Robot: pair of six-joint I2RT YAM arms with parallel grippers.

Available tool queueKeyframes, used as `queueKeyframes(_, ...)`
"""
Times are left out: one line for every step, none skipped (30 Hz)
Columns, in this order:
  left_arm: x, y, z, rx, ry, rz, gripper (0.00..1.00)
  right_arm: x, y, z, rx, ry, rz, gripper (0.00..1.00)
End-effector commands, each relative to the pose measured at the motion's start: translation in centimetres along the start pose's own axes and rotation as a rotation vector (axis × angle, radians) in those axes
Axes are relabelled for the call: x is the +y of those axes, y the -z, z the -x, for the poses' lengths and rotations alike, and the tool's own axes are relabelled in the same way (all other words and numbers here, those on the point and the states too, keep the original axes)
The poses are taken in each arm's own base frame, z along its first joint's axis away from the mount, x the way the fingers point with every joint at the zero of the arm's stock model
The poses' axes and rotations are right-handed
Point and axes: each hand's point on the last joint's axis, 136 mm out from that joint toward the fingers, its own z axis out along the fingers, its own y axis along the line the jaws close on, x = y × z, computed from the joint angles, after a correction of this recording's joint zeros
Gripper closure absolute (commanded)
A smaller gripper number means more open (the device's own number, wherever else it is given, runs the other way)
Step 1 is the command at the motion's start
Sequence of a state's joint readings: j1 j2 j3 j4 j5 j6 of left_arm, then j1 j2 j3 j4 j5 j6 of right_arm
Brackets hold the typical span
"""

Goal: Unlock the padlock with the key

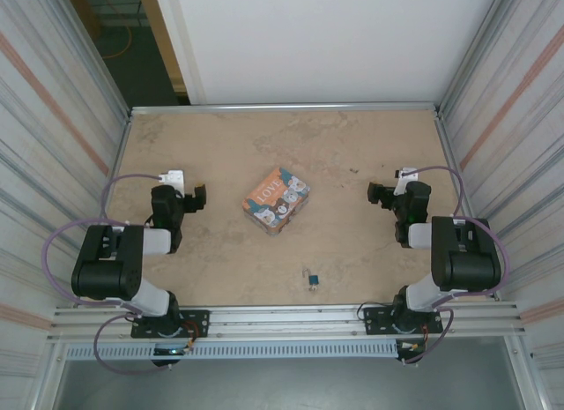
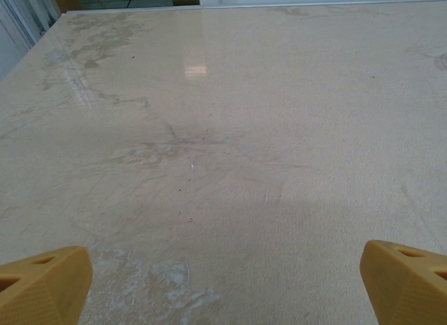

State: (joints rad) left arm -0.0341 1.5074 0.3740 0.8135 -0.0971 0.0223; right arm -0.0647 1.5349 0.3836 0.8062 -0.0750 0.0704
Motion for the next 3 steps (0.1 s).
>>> queueKeyframes(0.08,-0.23,1.08,-0.025,-0.013,0.008,0.01,-0.02,-0.38,0.72,-0.01,-0.008,-0.011,0.01)
queueKeyframes(0.05,-0.25,1.13,-0.027,-0.013,0.007,0.01,-0.04,-0.38,0.73,-0.01,-0.008,-0.01,0.01)
queueKeyframes(0.08,-0.24,1.04,-0.024,-0.013,0.008,0.01,-0.02,-0.36,0.74,-0.01,-0.008,-0.01,0.01)
